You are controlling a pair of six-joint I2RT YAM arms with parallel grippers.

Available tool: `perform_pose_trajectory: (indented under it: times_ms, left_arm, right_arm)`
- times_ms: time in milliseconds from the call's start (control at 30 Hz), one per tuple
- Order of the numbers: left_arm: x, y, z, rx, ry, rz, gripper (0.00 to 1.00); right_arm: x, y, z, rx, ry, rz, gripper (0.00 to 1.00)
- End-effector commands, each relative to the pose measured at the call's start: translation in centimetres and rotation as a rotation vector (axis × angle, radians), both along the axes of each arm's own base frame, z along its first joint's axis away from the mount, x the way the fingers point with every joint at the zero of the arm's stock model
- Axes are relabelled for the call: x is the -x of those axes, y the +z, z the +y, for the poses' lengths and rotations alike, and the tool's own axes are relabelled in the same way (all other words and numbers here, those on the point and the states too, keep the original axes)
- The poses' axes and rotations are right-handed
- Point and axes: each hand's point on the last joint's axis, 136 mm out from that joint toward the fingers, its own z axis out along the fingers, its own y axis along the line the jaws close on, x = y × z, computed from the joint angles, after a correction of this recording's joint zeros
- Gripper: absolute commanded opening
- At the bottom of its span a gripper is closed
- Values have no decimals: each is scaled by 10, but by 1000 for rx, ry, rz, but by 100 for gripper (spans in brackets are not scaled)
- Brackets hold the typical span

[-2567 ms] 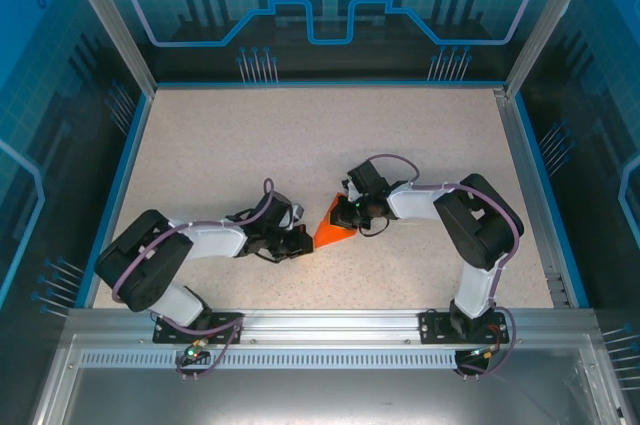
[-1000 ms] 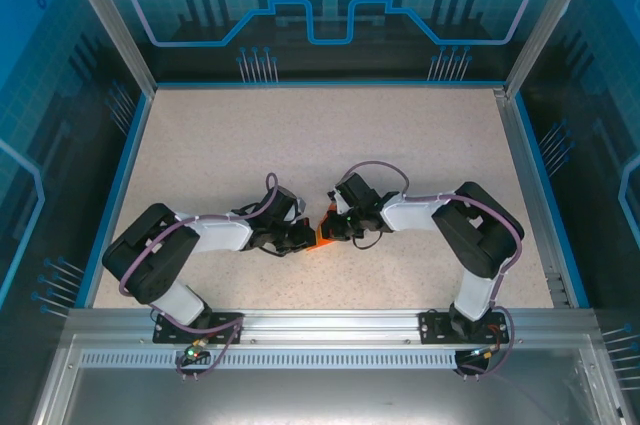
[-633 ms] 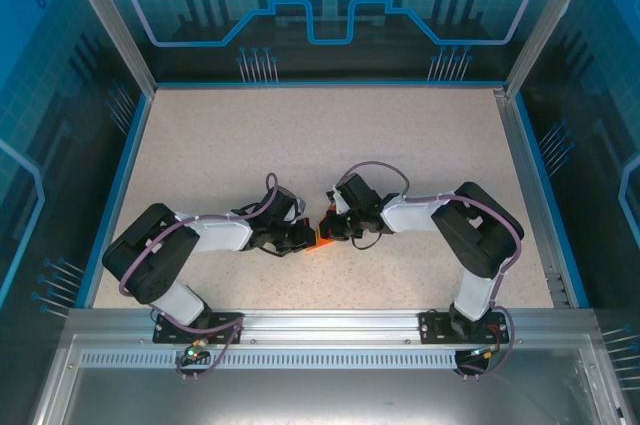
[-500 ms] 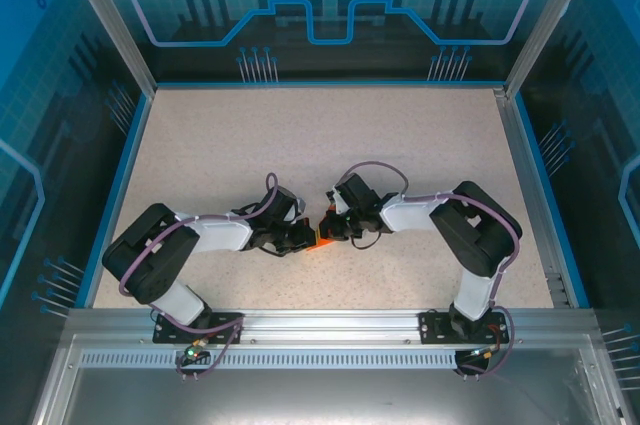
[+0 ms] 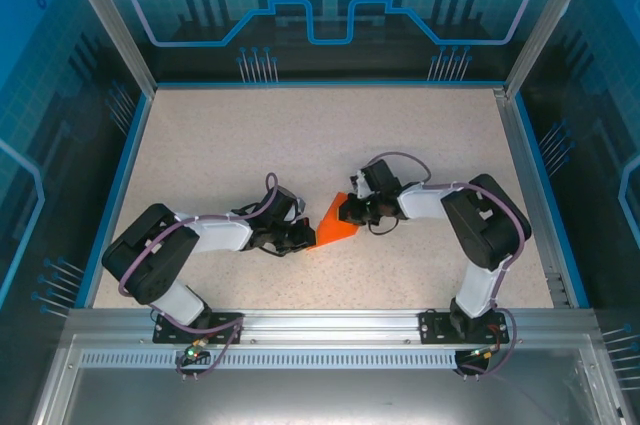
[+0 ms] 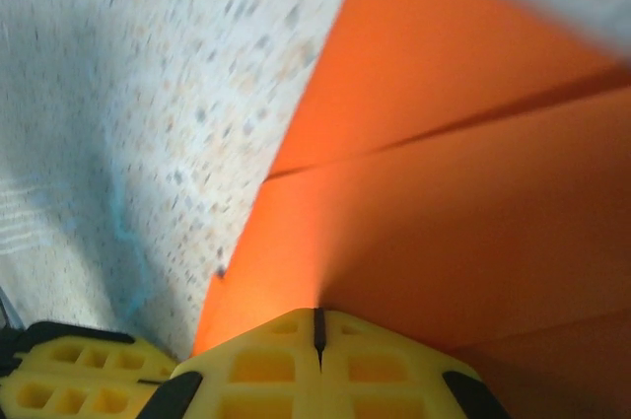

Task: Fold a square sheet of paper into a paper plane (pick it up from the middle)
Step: Fourth fold the wing at the center of the table.

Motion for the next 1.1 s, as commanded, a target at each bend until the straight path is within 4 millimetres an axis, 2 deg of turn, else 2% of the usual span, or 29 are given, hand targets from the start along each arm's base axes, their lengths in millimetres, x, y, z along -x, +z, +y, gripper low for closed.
perform_pose_trajectory:
  times_ms: [0, 200, 400, 533, 667, 767, 867, 1067]
  left_arm:
    - [36, -37, 36, -166, 35, 159, 0]
    - [34, -33, 33, -154, 26, 150, 0]
    - [26, -20, 23, -123, -8, 114, 0]
    - [13, 4, 12, -101, -36, 50, 4]
    - [-5, 41, -3, -57, -50, -50, 24]
    - [-17, 59, -2, -65, -17, -112, 33]
    - [-27, 63, 11, -128, 43, -153, 40]
    - [-30, 60, 22, -176, 93, -162, 46]
  right_arm:
    - [-23, -26, -60, 173, -138, -11, 0]
    - [-45, -17, -86, 168, -199, -35, 1]
    - [-48, 21, -78, 123, -173, -101, 8]
    - [-33, 40, -69, 103, -169, -114, 21]
    - [-8, 45, -54, 96, -173, -60, 37]
    - [7, 46, -44, 69, -202, -20, 46]
    - [17, 46, -32, 44, -224, 8, 53]
    - [23, 37, -18, 57, -262, 67, 53]
